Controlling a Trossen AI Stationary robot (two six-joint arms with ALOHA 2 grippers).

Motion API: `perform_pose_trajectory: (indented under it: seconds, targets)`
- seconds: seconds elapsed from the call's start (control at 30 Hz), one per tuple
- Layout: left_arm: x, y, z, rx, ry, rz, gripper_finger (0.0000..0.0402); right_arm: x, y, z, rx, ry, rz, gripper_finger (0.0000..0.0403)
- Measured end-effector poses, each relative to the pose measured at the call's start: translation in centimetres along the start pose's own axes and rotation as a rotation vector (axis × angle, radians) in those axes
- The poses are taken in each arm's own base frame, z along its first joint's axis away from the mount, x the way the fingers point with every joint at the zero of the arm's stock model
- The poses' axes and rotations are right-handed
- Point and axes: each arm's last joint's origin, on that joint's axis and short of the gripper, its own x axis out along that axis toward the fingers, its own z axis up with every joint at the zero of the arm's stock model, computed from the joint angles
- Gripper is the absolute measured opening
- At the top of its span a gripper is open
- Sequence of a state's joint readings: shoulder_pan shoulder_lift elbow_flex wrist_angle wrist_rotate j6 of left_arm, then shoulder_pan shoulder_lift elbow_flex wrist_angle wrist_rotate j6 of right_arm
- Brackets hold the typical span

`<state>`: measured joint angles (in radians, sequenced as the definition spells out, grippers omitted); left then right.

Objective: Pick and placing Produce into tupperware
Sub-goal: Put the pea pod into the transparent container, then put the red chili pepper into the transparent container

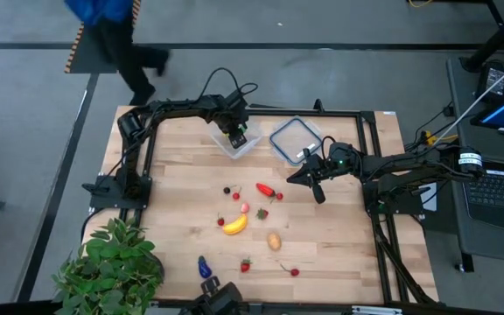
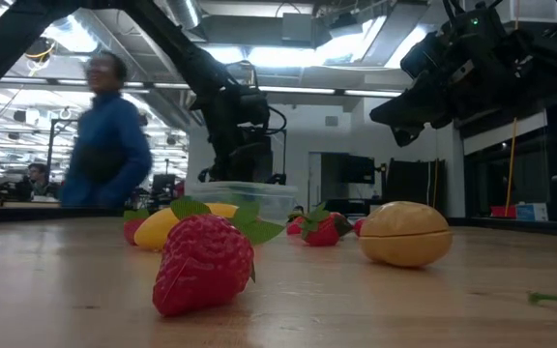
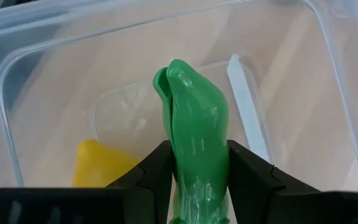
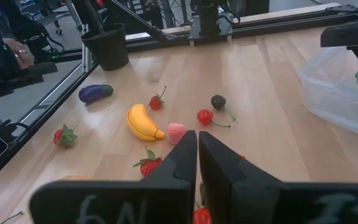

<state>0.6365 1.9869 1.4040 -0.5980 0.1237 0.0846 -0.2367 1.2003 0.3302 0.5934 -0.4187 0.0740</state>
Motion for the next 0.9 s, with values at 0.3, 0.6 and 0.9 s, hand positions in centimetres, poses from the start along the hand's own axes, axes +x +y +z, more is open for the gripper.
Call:
perform_pose_trajectory:
  seconds: [0.3,0.6,0.9]
  targets:
    - [0.0,-0.2,0.0,0.003,0.005,-0.003,0.0157,0.0,0.0,0.0,0.0,0.0,0.0,0.0021]
    - [-0.3,-0.2,0.0,0.007,0.002,-0.003,0.0188,0.0,0.0,0.0,0.0,0.0,0.0,0.0021]
    - [-3.1,-0.5,-0.6,0.03,0.042,0.047,0.0187,0.0,0.0,0.0,0.0,0.0,0.0,0.0021]
